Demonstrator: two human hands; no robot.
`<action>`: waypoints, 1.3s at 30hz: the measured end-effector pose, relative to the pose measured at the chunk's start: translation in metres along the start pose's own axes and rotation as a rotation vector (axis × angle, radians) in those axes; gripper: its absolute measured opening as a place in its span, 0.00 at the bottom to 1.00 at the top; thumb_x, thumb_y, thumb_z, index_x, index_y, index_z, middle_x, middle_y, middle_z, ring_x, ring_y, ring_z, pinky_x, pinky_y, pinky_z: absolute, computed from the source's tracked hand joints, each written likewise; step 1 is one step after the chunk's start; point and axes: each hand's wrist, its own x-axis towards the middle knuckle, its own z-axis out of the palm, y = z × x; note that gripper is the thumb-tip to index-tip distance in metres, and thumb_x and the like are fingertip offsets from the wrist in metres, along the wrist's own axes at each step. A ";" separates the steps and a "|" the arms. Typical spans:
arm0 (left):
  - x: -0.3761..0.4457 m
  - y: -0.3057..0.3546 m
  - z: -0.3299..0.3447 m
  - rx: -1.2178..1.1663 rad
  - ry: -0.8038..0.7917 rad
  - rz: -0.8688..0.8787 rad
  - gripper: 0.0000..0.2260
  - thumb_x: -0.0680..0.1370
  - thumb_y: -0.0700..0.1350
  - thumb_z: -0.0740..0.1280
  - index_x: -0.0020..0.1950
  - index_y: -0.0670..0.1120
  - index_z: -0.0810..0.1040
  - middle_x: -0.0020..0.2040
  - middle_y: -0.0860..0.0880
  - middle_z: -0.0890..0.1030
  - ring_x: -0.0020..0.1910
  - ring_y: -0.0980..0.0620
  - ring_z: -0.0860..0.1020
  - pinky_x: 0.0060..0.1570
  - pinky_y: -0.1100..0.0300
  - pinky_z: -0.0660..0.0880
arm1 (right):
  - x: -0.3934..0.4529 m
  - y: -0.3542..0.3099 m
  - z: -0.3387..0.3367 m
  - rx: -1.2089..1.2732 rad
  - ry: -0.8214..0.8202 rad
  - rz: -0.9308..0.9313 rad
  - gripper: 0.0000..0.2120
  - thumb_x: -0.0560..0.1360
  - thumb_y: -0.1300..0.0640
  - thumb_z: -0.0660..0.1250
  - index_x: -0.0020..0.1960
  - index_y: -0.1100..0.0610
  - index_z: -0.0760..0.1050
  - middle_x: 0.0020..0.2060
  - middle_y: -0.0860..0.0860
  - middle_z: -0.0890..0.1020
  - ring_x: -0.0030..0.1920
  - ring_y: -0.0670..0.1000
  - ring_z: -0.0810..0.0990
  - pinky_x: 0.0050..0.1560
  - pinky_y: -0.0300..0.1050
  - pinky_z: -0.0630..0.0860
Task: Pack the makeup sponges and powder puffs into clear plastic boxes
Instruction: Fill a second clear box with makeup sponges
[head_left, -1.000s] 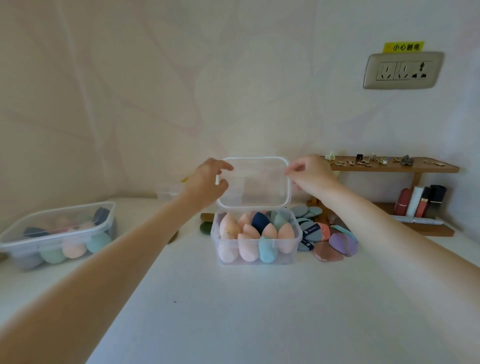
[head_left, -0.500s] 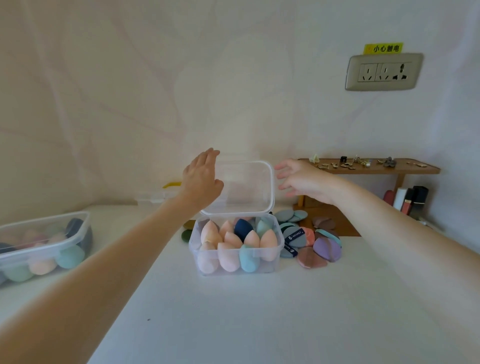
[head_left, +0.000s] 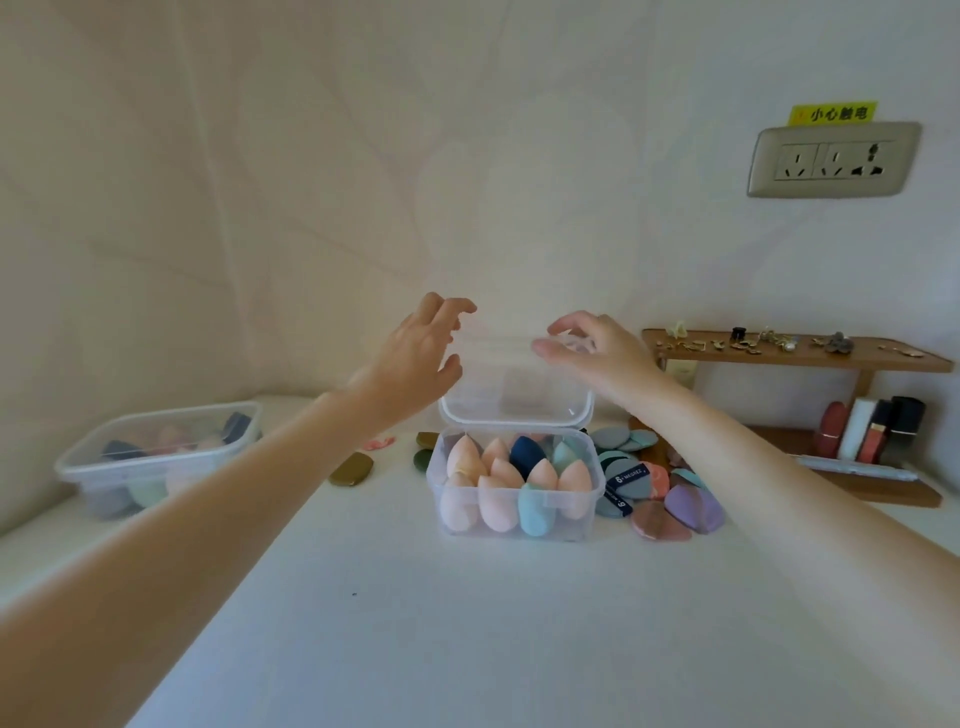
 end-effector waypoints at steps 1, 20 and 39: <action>-0.004 0.000 -0.001 0.010 -0.004 0.018 0.22 0.75 0.34 0.63 0.69 0.41 0.67 0.60 0.41 0.71 0.54 0.45 0.76 0.58 0.53 0.73 | -0.004 -0.005 0.000 -0.124 -0.028 -0.088 0.21 0.74 0.47 0.67 0.64 0.52 0.71 0.56 0.49 0.70 0.58 0.47 0.70 0.56 0.43 0.66; -0.066 0.016 -0.001 0.121 -0.603 -0.058 0.09 0.74 0.45 0.69 0.53 0.48 0.78 0.51 0.51 0.72 0.52 0.50 0.73 0.57 0.54 0.72 | -0.076 -0.023 0.027 -0.565 -0.396 -0.005 0.09 0.73 0.60 0.64 0.49 0.52 0.80 0.48 0.50 0.79 0.52 0.53 0.79 0.43 0.40 0.70; -0.042 0.030 0.015 0.293 -0.695 0.142 0.15 0.73 0.47 0.70 0.36 0.50 0.64 0.37 0.55 0.68 0.45 0.50 0.71 0.34 0.66 0.61 | -0.066 -0.042 0.049 -1.012 -0.401 -0.108 0.16 0.70 0.61 0.71 0.34 0.55 0.63 0.33 0.48 0.67 0.43 0.53 0.71 0.28 0.39 0.59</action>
